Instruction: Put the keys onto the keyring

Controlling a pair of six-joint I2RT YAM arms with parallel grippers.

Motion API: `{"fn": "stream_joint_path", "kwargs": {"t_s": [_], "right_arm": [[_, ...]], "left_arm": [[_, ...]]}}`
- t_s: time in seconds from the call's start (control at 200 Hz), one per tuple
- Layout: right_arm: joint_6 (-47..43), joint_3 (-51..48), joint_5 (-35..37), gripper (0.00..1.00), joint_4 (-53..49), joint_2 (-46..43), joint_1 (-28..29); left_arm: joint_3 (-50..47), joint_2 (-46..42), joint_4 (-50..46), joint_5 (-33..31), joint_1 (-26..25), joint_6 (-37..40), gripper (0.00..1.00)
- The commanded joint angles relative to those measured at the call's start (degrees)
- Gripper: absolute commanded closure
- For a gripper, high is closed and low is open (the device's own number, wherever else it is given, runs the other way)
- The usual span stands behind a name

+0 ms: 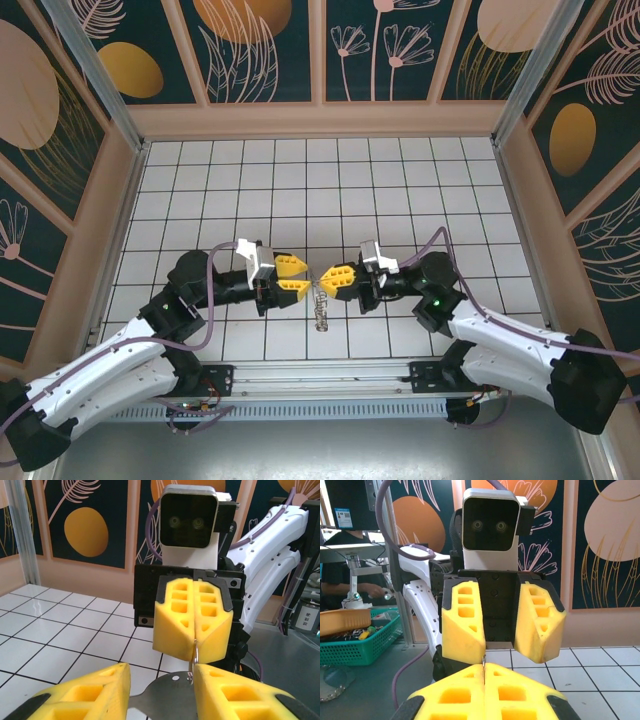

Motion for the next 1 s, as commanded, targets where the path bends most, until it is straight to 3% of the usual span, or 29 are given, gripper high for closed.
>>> {"fn": "stream_joint_path", "kwargs": {"t_s": [0.0,0.46,0.906,0.996], "right_arm": [[0.8,-0.4,0.9,1.00,6.3,0.0,-0.3],[3.1,0.0,0.9,1.00,12.5,4.8,-0.4],[3.5,-0.1,0.2,1.00,14.0,6.5,-0.3],[3.4,0.0,0.1,1.00,14.0,6.7,-0.4]], "left_arm": [[0.5,-0.5,2.4,1.6,-0.3,-0.3,0.63],[0.3,1.2,2.4,2.0,-0.3,0.7,0.66],[0.0,2.4,2.9,1.7,-0.3,1.0,0.84],[0.3,2.2,2.8,1.7,-0.3,1.4,0.95]]}}
